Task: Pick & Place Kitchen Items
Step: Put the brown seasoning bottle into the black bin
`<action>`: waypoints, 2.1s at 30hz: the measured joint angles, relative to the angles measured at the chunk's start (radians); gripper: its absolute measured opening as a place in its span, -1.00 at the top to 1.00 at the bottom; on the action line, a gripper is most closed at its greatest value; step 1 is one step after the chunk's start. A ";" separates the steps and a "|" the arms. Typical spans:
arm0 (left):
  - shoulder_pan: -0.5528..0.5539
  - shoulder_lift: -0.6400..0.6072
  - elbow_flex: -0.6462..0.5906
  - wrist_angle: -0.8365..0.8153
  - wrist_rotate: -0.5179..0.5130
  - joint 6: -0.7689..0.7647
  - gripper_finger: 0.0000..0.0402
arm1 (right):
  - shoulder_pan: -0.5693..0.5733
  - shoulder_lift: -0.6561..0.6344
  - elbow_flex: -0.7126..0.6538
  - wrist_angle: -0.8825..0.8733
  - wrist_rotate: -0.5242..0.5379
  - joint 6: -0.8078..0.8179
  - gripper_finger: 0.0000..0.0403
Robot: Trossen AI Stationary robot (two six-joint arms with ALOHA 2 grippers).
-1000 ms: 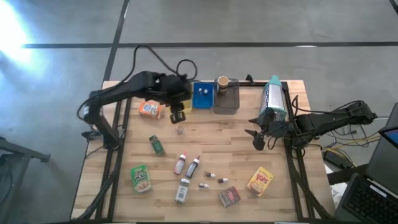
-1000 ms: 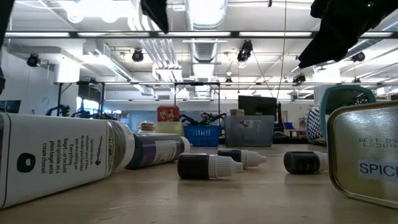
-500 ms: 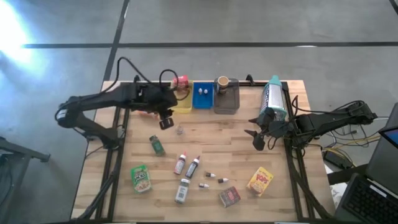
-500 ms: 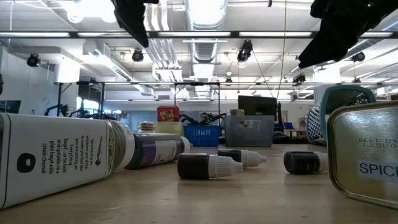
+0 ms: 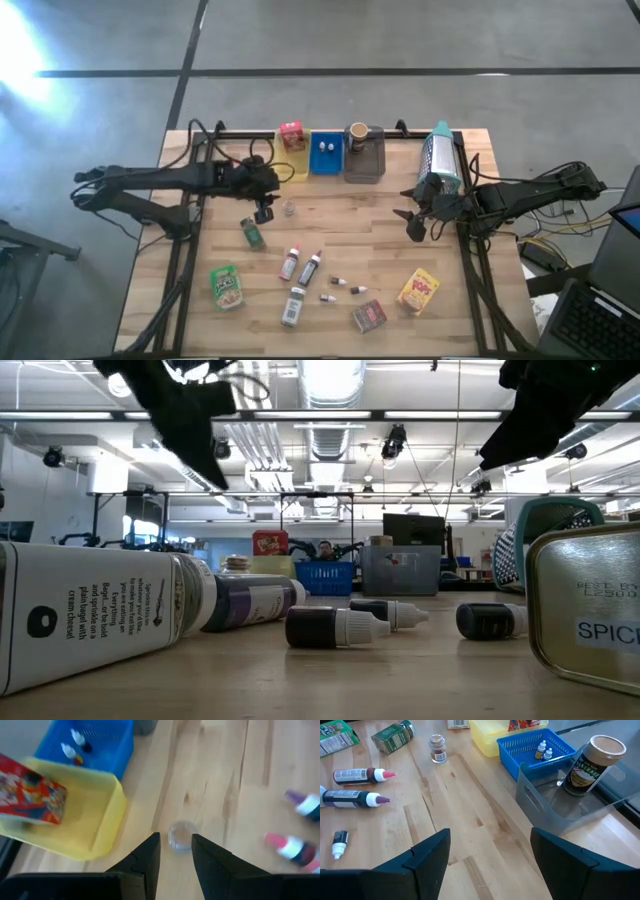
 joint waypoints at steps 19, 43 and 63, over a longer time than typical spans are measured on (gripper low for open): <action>0.001 -0.001 -0.428 0.447 -0.003 0.092 0.42 | 0.000 0.000 0.000 0.000 0.000 0.001 -0.12; 0.245 0.164 -0.383 0.499 0.327 0.266 0.42 | -0.003 0.000 0.000 0.007 0.027 0.015 -0.47; 0.227 0.443 -0.134 0.456 0.441 0.386 0.42 | -0.003 0.000 0.000 0.006 0.026 0.020 -0.55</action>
